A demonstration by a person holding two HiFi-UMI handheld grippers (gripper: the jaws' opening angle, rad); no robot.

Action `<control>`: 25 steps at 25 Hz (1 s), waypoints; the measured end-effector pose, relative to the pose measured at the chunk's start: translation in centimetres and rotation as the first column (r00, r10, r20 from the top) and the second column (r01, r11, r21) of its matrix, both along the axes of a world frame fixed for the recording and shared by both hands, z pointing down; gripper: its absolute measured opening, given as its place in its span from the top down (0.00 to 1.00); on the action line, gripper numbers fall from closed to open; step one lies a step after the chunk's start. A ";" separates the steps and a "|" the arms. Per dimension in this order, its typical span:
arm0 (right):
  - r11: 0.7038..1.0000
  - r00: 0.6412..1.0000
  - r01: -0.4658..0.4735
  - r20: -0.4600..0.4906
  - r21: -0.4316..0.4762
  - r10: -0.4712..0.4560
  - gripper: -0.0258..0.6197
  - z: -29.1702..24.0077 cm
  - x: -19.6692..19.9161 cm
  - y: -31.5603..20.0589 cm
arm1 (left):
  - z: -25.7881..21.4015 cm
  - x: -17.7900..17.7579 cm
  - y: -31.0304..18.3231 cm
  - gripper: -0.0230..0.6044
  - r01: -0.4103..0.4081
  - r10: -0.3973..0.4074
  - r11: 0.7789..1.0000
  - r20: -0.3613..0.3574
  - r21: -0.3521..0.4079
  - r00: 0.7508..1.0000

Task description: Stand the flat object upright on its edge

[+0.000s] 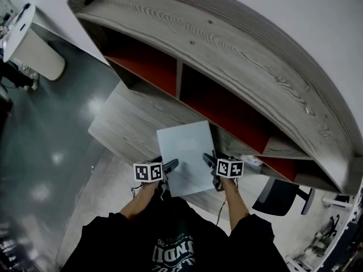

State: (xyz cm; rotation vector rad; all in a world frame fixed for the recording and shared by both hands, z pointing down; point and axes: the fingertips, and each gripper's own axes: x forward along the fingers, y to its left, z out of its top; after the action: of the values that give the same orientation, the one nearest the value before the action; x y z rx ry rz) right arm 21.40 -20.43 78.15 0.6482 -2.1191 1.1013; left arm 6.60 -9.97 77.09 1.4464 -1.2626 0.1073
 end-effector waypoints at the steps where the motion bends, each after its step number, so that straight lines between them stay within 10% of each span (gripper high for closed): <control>1: 1.000 1.000 -0.013 0.011 -0.009 0.014 0.56 0.0 0.1 0.0 | 0.0 0.0 0.0 0.37 -0.004 0.004 1.000 0.003 0.001 1.000; 25: 0.999 0.999 -0.031 0.016 -0.023 0.031 0.56 -0.8 0.1 2.9 | -0.9 -0.9 1.3 0.37 -0.045 0.044 0.999 0.063 0.011 0.997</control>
State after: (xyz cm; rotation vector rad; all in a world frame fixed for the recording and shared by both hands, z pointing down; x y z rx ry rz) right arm 21.48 -17.54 77.34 0.6657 -2.1138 1.1493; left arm 5.66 -8.64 76.15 1.4926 -1.2844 0.1763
